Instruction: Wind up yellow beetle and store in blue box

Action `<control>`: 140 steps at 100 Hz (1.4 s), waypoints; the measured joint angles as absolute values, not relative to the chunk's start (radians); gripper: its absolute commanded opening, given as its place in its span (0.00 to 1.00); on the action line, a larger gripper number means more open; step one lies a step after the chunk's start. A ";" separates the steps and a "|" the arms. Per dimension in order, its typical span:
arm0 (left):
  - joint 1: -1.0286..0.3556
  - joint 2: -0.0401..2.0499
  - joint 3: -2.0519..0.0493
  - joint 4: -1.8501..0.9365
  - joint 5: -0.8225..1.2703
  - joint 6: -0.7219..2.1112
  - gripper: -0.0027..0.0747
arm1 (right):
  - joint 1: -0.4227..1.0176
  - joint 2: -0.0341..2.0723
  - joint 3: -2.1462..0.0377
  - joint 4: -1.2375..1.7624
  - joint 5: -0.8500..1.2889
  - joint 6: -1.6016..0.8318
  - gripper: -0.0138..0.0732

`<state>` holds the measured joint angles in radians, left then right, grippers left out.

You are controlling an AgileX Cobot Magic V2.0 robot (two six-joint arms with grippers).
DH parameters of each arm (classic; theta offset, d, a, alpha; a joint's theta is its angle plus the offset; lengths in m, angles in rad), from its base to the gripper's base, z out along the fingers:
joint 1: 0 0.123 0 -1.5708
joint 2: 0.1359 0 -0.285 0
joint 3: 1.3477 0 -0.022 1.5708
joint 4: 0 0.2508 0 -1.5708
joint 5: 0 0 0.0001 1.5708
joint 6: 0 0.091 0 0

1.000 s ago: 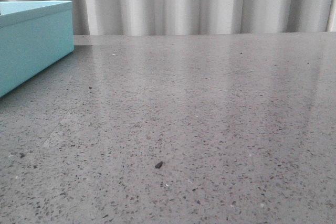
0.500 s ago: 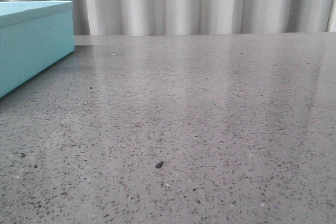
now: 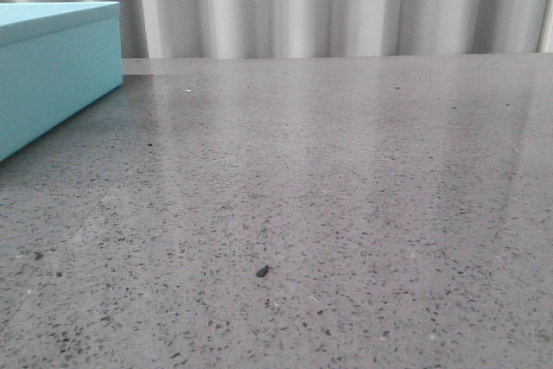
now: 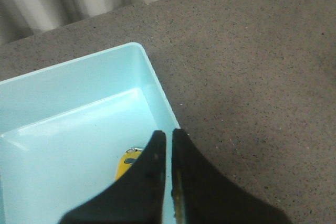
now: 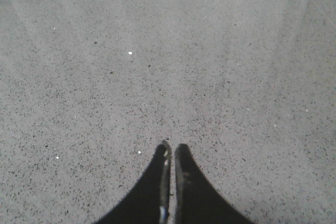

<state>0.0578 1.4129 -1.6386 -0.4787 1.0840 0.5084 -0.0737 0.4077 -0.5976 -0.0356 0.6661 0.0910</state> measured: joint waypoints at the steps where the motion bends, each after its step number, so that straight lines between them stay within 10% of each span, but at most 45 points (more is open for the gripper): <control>1: 0.058 1.408 -1.627 -0.479 1.076 0.508 0.01 | -0.074 0.408 -0.598 -0.036 0.663 0.091 0.09; 78: 0.058 0.614 -0.692 -0.510 0.399 0.570 0.01 | -0.074 0.408 -0.387 -0.041 0.133 0.091 0.09; 140: 0.058 0.189 -0.350 -0.545 0.179 0.574 0.01 | -0.074 0.234 -0.161 -0.044 -0.264 0.091 0.09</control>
